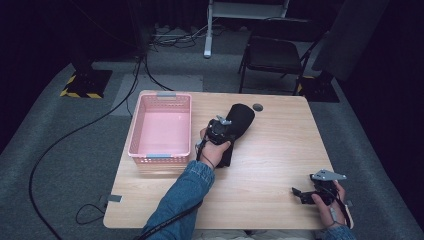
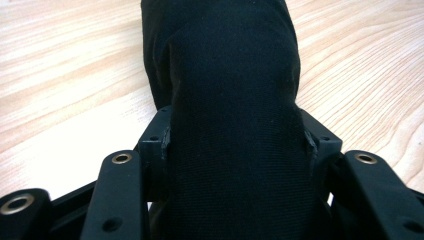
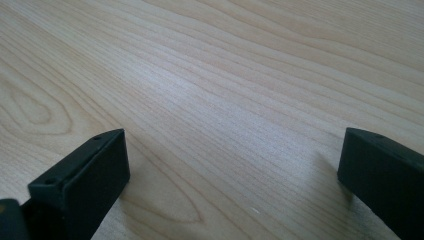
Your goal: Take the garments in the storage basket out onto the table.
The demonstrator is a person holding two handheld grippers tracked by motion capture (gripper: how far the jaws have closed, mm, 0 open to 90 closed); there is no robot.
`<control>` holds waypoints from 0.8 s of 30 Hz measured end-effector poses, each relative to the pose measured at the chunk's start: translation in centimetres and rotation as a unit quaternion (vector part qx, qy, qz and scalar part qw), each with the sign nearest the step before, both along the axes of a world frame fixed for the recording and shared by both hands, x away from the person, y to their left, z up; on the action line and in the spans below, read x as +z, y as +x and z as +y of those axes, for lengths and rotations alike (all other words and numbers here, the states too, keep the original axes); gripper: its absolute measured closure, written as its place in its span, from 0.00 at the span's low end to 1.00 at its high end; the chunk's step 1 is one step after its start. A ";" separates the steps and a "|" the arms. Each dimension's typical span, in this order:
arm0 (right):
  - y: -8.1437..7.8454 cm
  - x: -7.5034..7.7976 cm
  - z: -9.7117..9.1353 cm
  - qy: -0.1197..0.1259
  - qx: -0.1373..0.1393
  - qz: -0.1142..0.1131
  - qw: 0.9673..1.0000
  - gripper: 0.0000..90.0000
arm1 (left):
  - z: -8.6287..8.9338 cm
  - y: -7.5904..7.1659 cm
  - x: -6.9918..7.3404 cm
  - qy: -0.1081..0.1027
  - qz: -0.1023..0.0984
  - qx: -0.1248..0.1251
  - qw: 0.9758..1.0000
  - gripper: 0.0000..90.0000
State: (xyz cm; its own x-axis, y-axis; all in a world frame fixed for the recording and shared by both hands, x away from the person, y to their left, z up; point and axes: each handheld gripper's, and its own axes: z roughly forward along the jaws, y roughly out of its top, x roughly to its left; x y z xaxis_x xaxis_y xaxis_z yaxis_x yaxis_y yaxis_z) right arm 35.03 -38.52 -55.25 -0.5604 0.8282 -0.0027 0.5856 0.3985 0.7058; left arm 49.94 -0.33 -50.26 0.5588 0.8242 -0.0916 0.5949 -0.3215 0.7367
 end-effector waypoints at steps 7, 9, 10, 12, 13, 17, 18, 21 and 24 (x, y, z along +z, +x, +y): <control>0.0 0.0 0.0 0.000 0.000 0.000 1.000 0.00 | 0.1 0.1 -1.0 0.006 0.009 0.002 1.000 0.50; 0.0 0.0 0.0 0.000 0.000 0.000 1.000 0.00 | 0.1 0.1 -1.2 0.006 0.009 0.000 1.000 0.50; 0.0 0.0 0.0 0.000 0.000 0.000 1.000 0.00 | 0.0 0.1 -1.3 0.006 0.009 0.000 1.000 0.50; 0.0 0.0 0.0 0.000 0.000 0.000 1.000 0.00 | -0.1 0.1 -1.4 0.007 0.011 -0.001 1.000 0.50; 0.0 0.0 0.0 0.000 0.000 0.000 1.000 0.00 | -0.2 0.1 -1.4 0.008 0.011 -0.002 1.000 0.50; 0.0 0.0 0.0 0.000 0.000 0.000 1.000 0.00 | -0.5 0.0 -1.8 0.011 0.009 -0.003 1.000 0.49; 0.0 0.0 0.0 0.000 0.000 0.000 1.000 0.00 | -0.5 0.0 -1.8 0.016 0.008 -0.005 1.000 0.49; 0.0 0.0 0.0 0.000 0.000 0.000 1.000 0.00 | -0.9 -0.2 -2.0 0.032 0.001 -0.009 0.999 0.48; 0.0 0.0 0.0 0.000 0.000 0.000 1.000 0.00 | -1.3 -0.4 -2.2 0.049 -0.009 -0.012 0.999 0.47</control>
